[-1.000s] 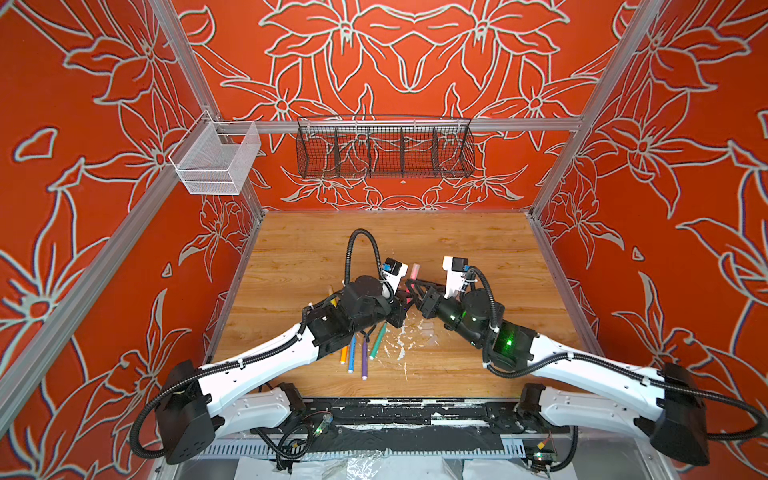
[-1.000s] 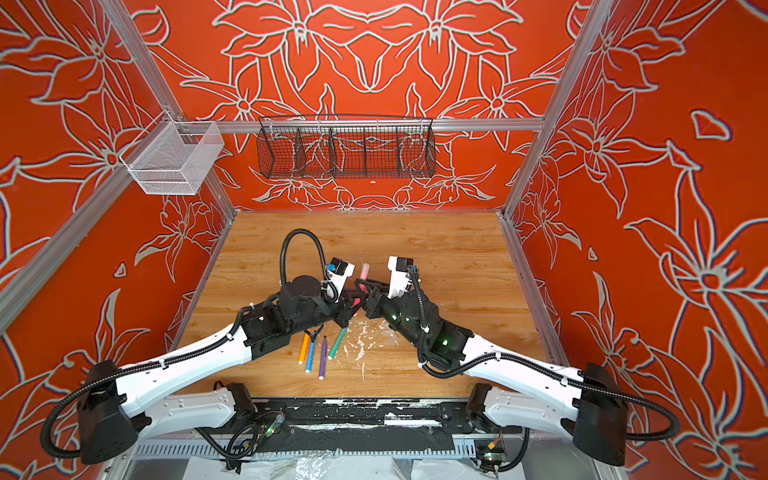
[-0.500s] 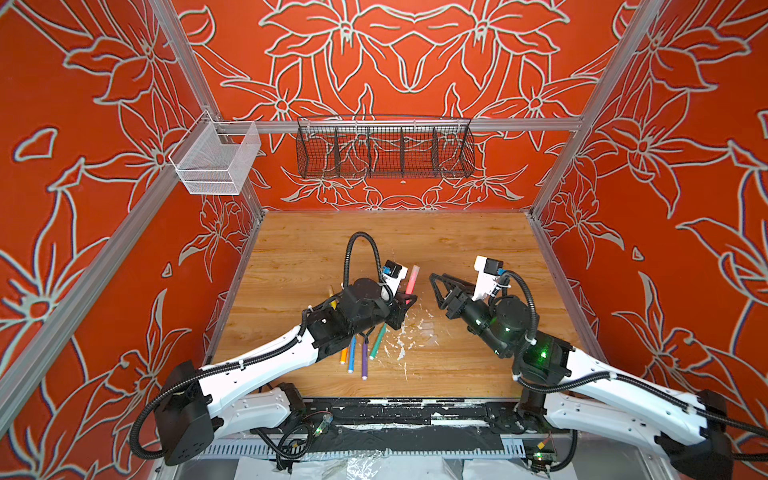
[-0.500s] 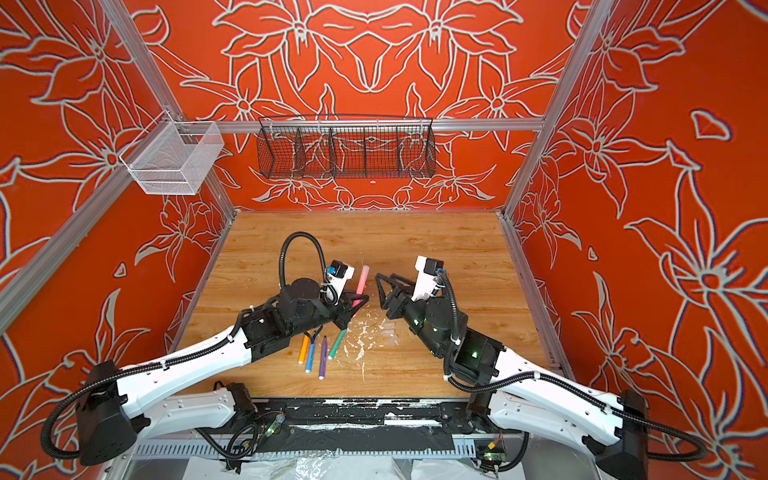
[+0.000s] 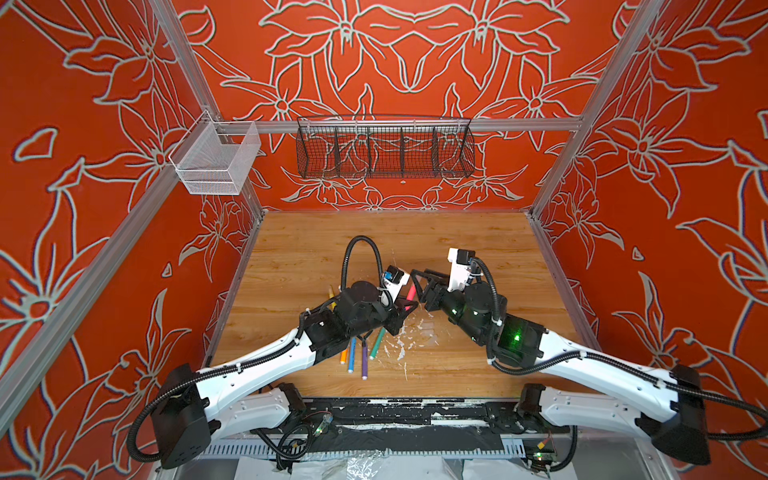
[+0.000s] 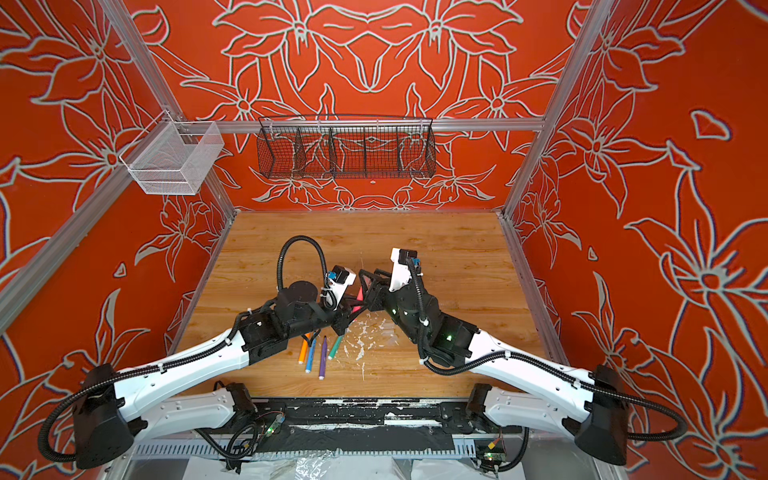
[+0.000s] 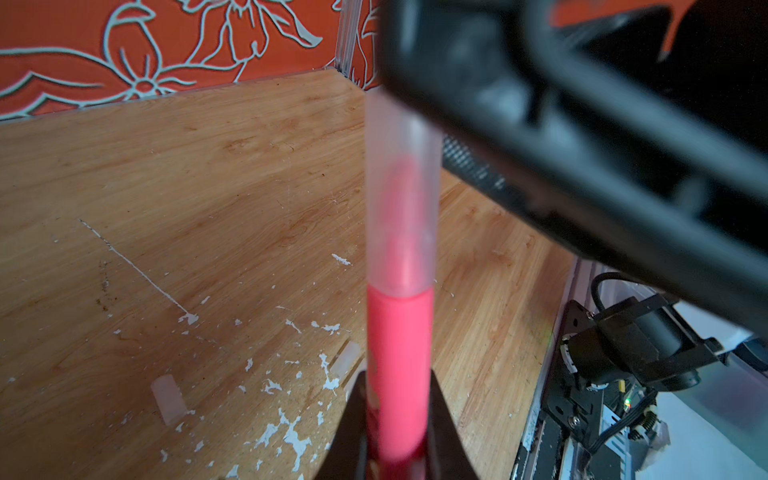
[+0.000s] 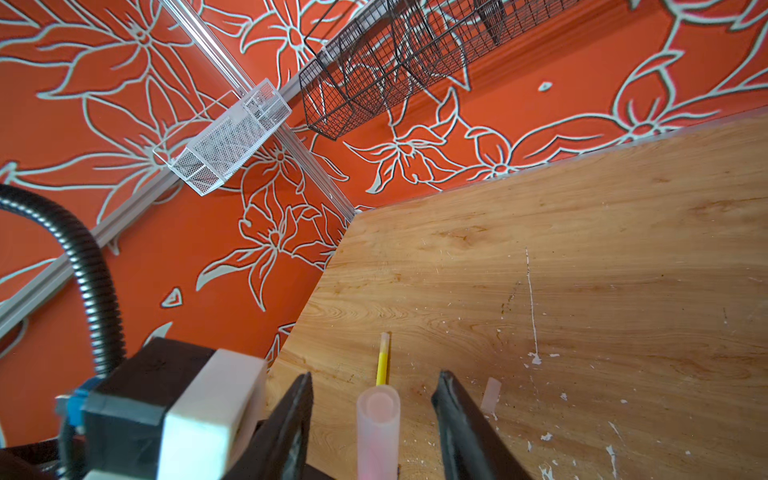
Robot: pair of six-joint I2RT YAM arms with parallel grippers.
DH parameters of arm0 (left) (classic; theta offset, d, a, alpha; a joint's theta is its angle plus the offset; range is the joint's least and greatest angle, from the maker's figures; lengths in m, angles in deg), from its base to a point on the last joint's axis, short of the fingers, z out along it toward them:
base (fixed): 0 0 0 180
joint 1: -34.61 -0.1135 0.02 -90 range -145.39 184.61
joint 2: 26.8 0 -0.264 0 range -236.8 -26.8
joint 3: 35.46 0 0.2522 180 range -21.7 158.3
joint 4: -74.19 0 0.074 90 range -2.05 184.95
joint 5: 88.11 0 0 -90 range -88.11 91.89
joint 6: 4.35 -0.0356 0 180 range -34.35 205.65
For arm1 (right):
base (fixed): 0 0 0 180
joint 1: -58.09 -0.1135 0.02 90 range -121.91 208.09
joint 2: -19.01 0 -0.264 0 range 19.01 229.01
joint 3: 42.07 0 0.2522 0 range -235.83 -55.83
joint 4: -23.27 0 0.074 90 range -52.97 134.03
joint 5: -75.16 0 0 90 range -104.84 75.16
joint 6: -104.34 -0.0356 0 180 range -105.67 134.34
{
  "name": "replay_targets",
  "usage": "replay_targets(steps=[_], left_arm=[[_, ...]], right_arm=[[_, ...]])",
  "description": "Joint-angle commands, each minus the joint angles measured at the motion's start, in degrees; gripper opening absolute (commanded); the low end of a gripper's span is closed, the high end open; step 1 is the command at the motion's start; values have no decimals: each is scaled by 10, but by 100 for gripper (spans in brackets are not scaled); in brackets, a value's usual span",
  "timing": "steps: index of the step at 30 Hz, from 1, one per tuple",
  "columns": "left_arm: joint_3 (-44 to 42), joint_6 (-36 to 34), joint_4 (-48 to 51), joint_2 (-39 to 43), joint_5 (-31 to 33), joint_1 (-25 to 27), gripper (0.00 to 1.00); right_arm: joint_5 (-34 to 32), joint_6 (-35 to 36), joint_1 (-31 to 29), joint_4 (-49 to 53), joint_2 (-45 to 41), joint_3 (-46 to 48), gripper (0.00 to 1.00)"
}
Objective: Insert the pens into the pen caps
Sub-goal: 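Press the cap down onto the highlighter held by the left gripper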
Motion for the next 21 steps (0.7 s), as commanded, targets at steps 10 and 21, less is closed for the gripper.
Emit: replay_targets(steps=[10,21], left_arm=[[-7,-12,-21,16,-21,0,0],[-9,-12,-21,20,-25,1,0]], right_arm=[[-9,8,1,-5,24,-42,39],[-12,10,2,-8,34,-46,28]])
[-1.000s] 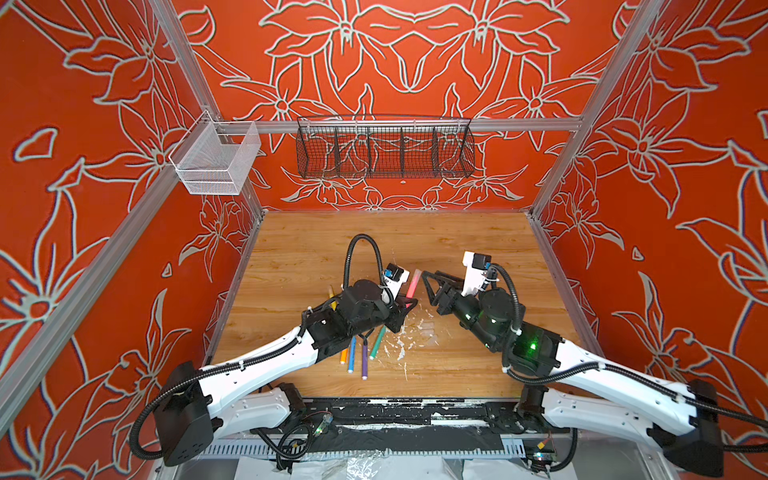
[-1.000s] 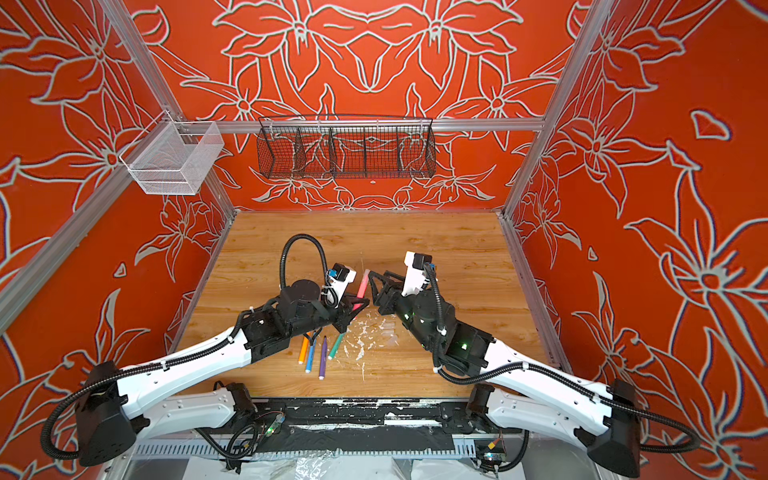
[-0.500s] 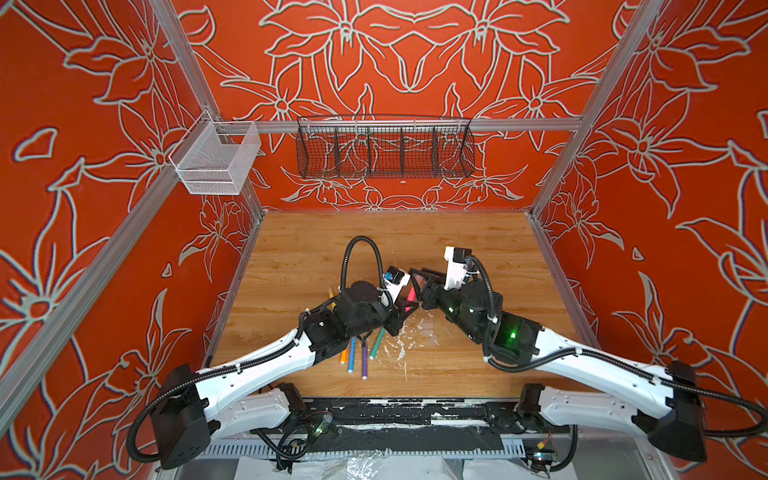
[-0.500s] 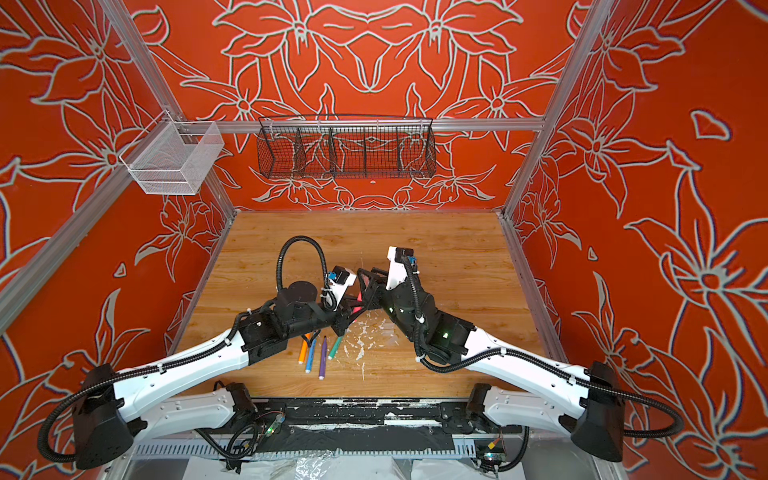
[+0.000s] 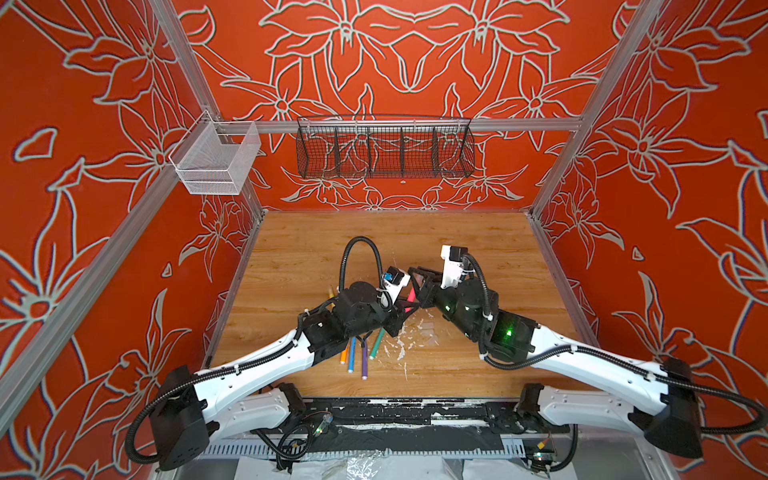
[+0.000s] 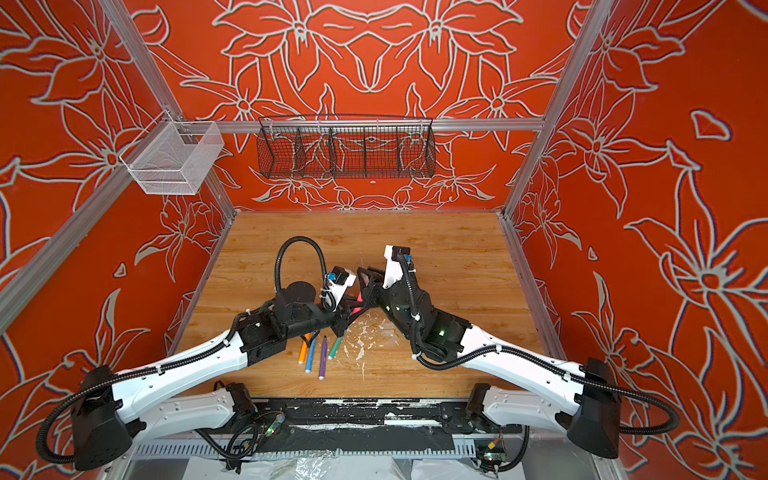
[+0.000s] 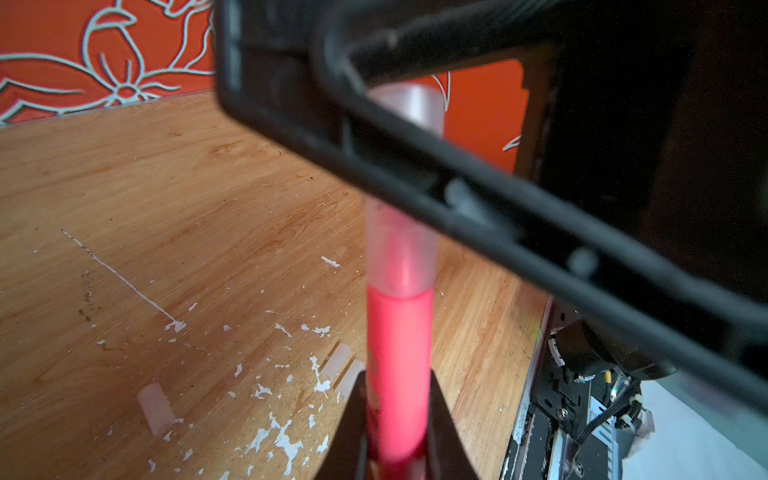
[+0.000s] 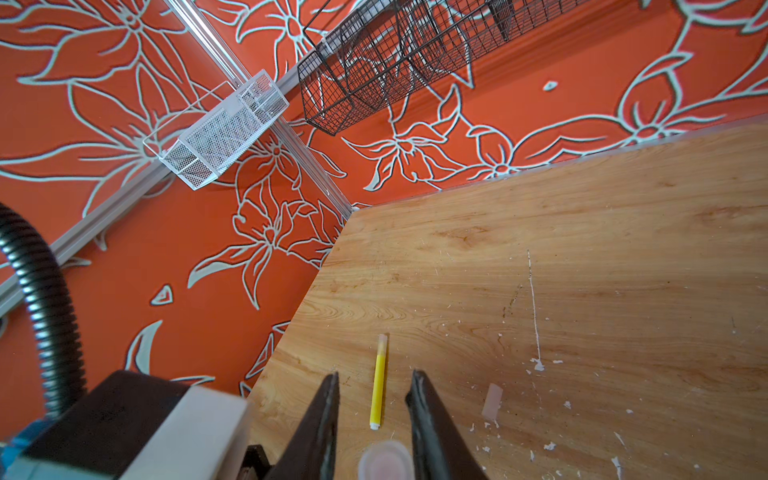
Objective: Insert the pens into the pen caps
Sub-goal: 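Press the cap down onto the highlighter held by the left gripper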
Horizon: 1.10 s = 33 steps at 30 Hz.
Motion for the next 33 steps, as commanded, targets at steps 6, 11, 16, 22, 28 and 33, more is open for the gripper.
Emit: replay_targets(steps=[6,11,16,22,28,33], left_arm=[[-5,-11,-21,12,-3,0,0],[12,-11,-20,11,34,1,0],[41,-5,-14,3,89,0,0],[91,-1,0,-24,129,-3,0],[123,14,-9,-37,106,-27,0],[133,28,-26,-43,65,-59,0]], right_arm=[[-7,-7,1,-7,6,-17,7],[4,-28,-3,-9,9,-2,0],[9,-34,-26,-60,-2,40,0],[-5,-27,-55,-69,-12,62,0],[-16,-39,-66,-89,-30,95,0],[-7,-55,-72,-95,-19,102,0]])
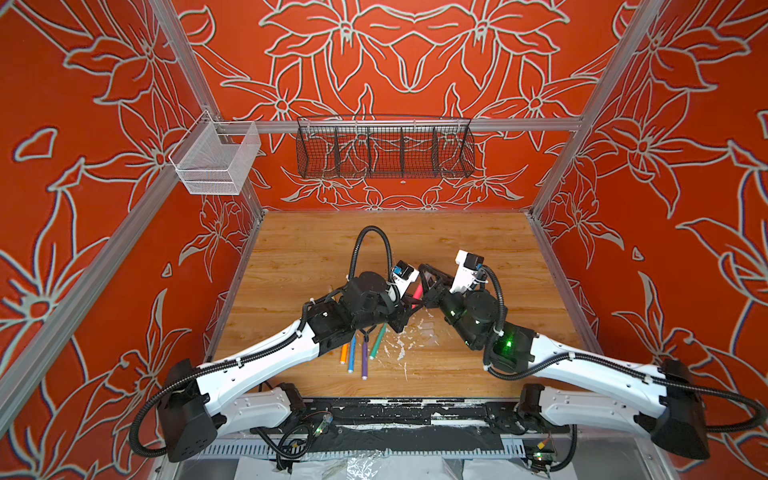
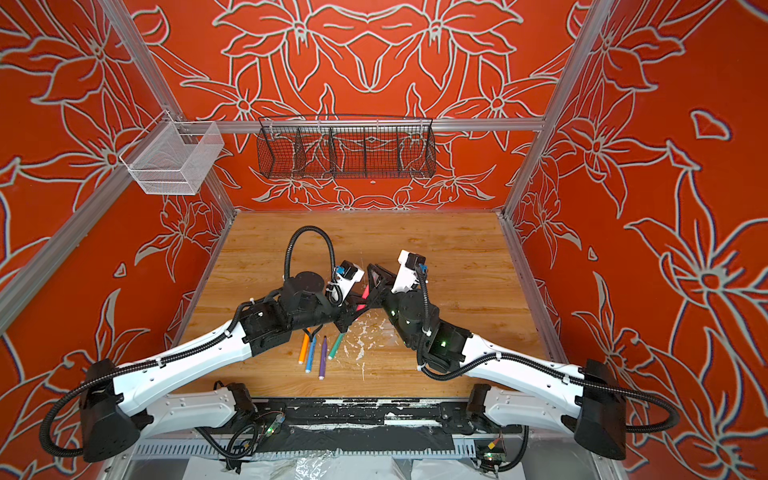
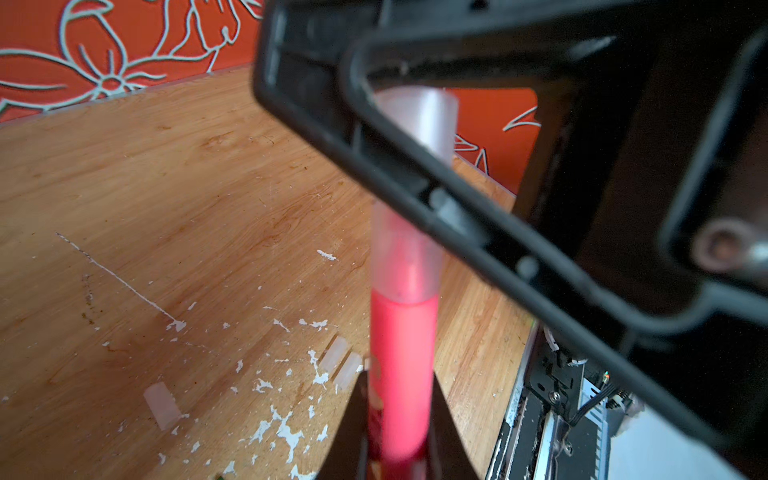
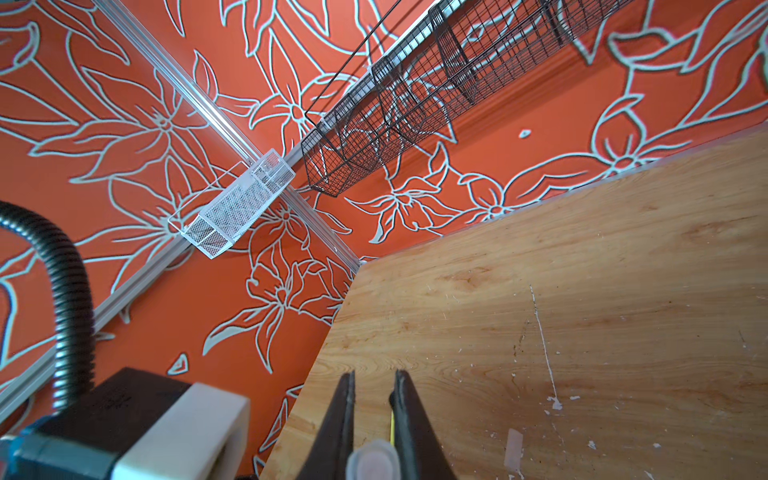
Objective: Insert the pens into the pen caps
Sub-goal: 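Press the cap down onto the highlighter held by the left gripper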
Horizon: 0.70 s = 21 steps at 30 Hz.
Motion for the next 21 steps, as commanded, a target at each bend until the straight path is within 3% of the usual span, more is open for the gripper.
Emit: replay_targets(steps=[1,16,21], left_arm=[[40,44,-126,-2,66,-56,0],[43,12,-140,2,103,-61,0],[50,8,-130,13,121,-73,0]], right_arm=[[77,-32,-45,43,12,24,0],[59,-67,-100,20,57,12,0],[22,-65,-124,30,41,19,0]])
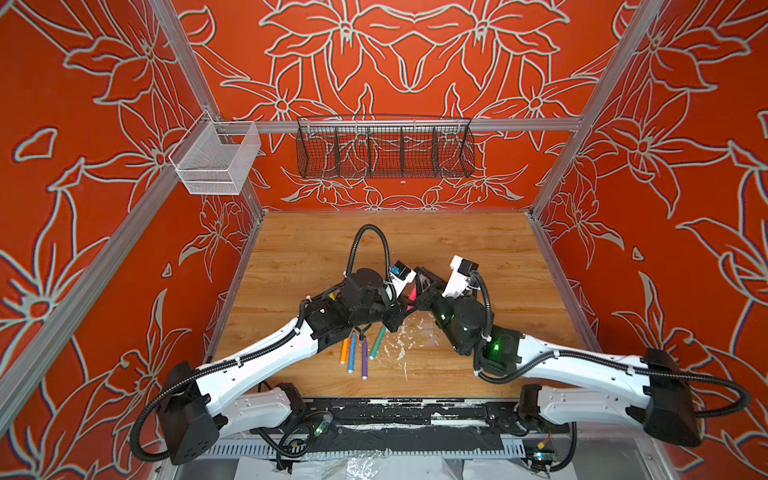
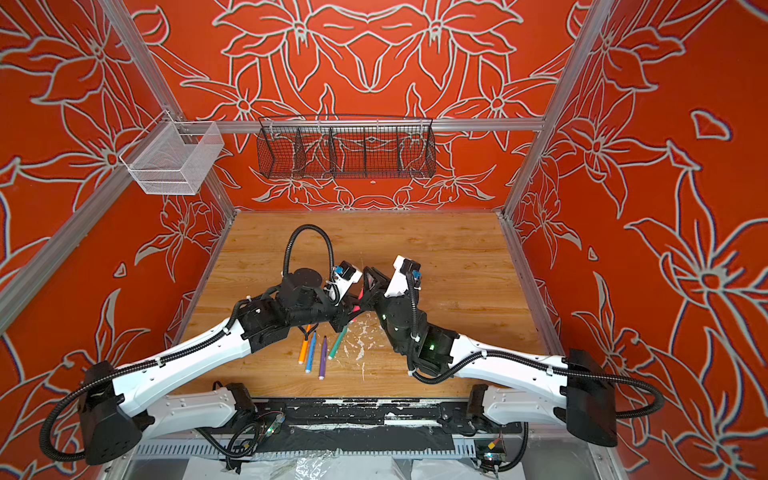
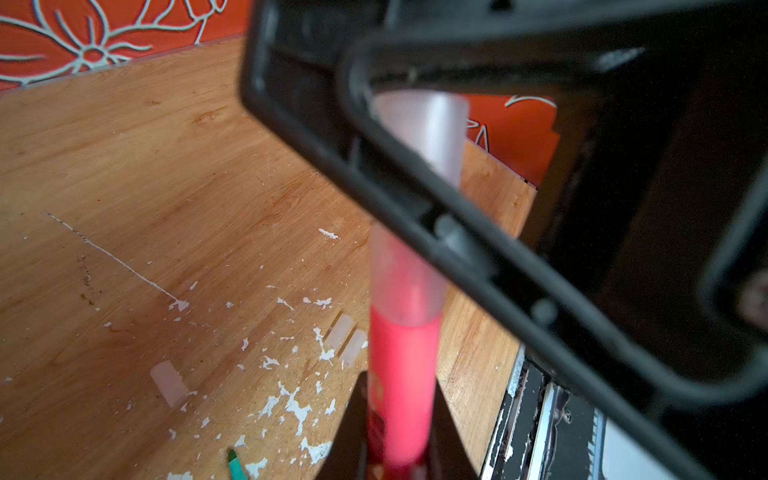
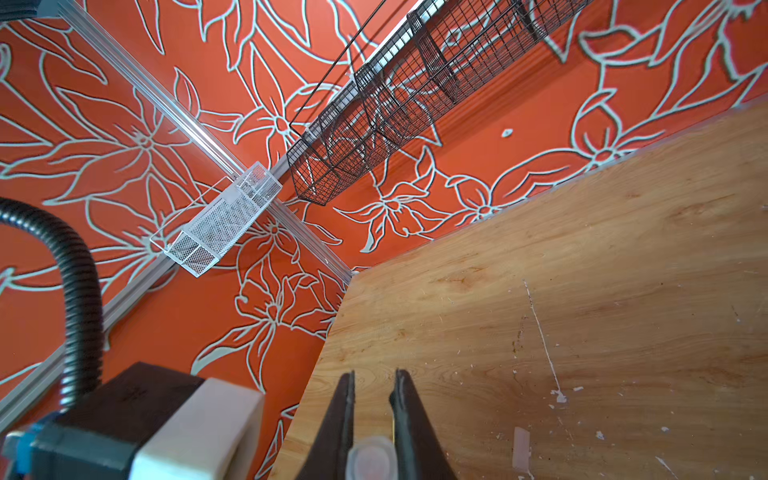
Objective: Insert the pens into the pen caps
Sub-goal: 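Press the cap down onto the highlighter held by the left gripper, then open the right gripper and withdraw it while the left gripper lowers the capped highlighter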
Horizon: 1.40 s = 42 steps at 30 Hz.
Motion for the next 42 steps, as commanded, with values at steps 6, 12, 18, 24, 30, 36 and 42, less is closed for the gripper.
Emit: replay_targets(steps=[6,12,18,24,30,36,42], left_arm=[[69,35,-142,21,157,-61,0],[81,27,-128,21,144,-62,0],[63,17,-157,27,145,-62,0],[68,5,-162,23,156,-64,0],[71,-4,-167,24,155,-68,0],[68,-2,-137,34,166,-68,0],[-30,34,-78,68,187,-68,0]], right_arm=[[94,-33,-78,44,-17,45,0],[154,-25,-79,27,1,25,0],[151,-27,-92,30,24,13,0],[126,-27,-98,35,5,28,0],[135,-26,-97,20,-3,40,0],[92,15,-98,57,-50,33,0],[21,93,-89,143,-130,14,35]])
